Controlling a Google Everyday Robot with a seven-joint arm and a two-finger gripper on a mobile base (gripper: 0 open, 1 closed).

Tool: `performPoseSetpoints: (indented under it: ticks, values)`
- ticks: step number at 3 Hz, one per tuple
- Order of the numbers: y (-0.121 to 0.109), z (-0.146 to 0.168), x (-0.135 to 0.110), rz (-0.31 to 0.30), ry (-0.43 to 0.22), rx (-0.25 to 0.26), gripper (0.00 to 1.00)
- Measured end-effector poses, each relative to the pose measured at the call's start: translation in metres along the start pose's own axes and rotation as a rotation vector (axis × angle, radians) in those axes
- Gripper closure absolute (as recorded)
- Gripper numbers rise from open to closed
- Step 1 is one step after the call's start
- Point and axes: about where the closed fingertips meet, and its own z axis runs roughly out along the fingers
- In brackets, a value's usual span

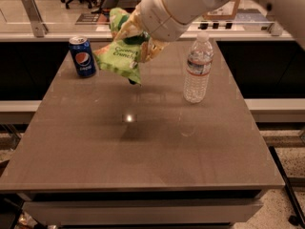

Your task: Move green rice chip bag near pepsi can

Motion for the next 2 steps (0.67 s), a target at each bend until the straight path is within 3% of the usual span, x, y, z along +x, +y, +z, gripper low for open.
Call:
performPoseSetpoints:
  ticks: [1,2]
  values:
    - [-0.008,0.034,0.007,0.003,-0.028,-0.016,1.00]
    - [-0.018,0.066,0.009,-0.002,-0.020,-0.086,1.00]
